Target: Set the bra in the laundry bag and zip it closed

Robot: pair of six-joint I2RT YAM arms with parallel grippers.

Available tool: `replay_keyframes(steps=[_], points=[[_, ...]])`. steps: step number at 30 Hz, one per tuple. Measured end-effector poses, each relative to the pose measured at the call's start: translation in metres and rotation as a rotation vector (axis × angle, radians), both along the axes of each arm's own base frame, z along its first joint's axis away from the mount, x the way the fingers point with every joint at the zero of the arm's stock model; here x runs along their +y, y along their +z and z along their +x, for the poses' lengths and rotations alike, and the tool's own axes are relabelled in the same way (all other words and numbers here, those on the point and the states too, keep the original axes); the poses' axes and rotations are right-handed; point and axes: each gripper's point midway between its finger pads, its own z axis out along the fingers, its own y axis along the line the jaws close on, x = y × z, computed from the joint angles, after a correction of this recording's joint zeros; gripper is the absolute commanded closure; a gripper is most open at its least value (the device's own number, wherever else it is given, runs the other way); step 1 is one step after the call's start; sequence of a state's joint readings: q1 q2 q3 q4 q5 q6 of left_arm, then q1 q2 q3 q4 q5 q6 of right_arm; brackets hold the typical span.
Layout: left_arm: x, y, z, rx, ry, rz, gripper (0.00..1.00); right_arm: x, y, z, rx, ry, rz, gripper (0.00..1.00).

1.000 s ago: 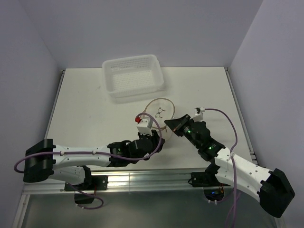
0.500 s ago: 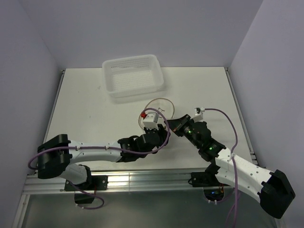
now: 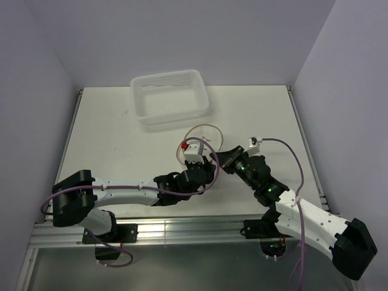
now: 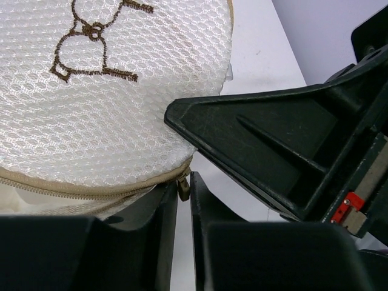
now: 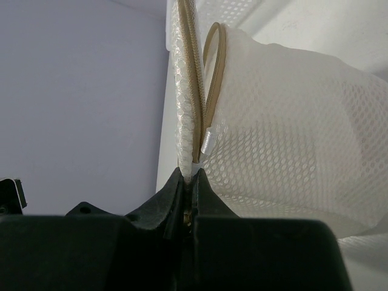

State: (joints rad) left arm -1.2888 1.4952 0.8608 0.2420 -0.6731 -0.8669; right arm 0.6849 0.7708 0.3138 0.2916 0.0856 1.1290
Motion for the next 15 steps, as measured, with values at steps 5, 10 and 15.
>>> replay_keyframes(steps=[5, 10, 15], points=[[0.0, -0.001, 0.001, -0.008, 0.003, 0.012, 1.0, 0.0, 0.001, 0.0, -0.002, 0.0, 0.001, 1.0], [0.0, -0.002, 0.001, -0.008, 0.003, 0.015, 1.0, -0.001, -0.001, 0.0, -0.006, 0.002, -0.012, 1.0], [0.016, -0.008, -0.004, 0.001, 0.005, 0.036, 1.0, -0.003, -0.009, -0.001, -0.004, 0.021, -0.059, 1.0]])
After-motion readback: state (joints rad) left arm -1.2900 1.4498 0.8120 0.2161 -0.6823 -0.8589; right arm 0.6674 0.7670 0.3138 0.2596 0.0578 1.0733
